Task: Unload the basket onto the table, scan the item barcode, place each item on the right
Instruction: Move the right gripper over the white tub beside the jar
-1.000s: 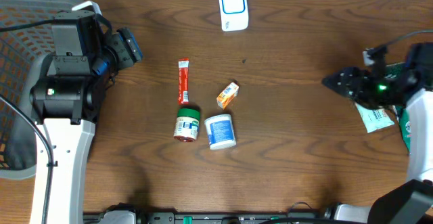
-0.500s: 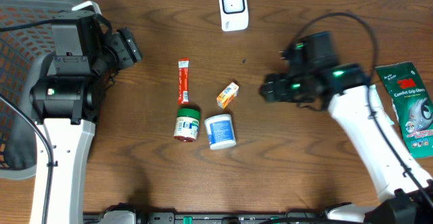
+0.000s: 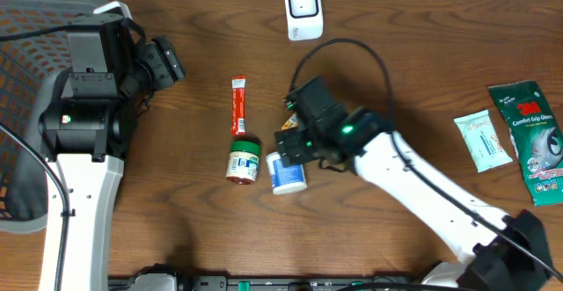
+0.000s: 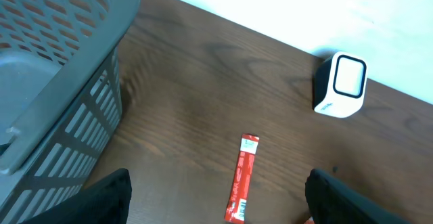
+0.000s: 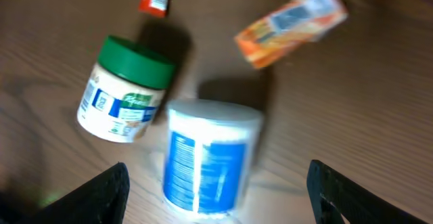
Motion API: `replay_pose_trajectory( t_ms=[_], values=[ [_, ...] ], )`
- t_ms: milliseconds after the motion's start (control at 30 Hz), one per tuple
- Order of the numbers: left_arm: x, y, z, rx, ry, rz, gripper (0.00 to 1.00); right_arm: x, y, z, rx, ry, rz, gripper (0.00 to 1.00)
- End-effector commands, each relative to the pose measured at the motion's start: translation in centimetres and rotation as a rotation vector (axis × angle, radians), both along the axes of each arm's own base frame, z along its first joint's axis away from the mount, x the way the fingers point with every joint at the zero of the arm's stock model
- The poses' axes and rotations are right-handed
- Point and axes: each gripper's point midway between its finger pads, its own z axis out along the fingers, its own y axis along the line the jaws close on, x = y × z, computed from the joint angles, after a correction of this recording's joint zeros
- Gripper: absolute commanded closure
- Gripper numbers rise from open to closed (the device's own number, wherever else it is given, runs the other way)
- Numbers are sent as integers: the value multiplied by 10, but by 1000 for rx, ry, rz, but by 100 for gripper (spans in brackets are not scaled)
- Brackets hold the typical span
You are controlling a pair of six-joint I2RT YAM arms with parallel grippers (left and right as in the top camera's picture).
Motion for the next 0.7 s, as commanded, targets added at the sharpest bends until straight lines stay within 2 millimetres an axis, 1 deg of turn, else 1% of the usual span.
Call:
replay_pose_trajectory(
  t_ms=[0, 167, 367, 433, 533, 667],
  values=[
    [0, 1, 1, 9, -1, -5, 18, -3, 8, -4, -54, -58, 1, 22],
    [0, 1, 1, 9, -1, -5, 18, -9, 25, 1, -82, -149, 23, 26],
    [0, 1, 1, 9, -1, -5, 18, -29, 55, 3, -54, -182, 95, 31],
    [0, 1, 1, 9, -1, -5, 18, -36, 63, -1, -67, -199, 106, 32],
    [0, 1, 1, 9, 0, -5, 18, -45, 69, -11, -113, -215, 133, 39],
    [0, 1, 1, 9, 0, -5, 18, -56, 71, -30, -161, -185, 144, 40]
  ],
)
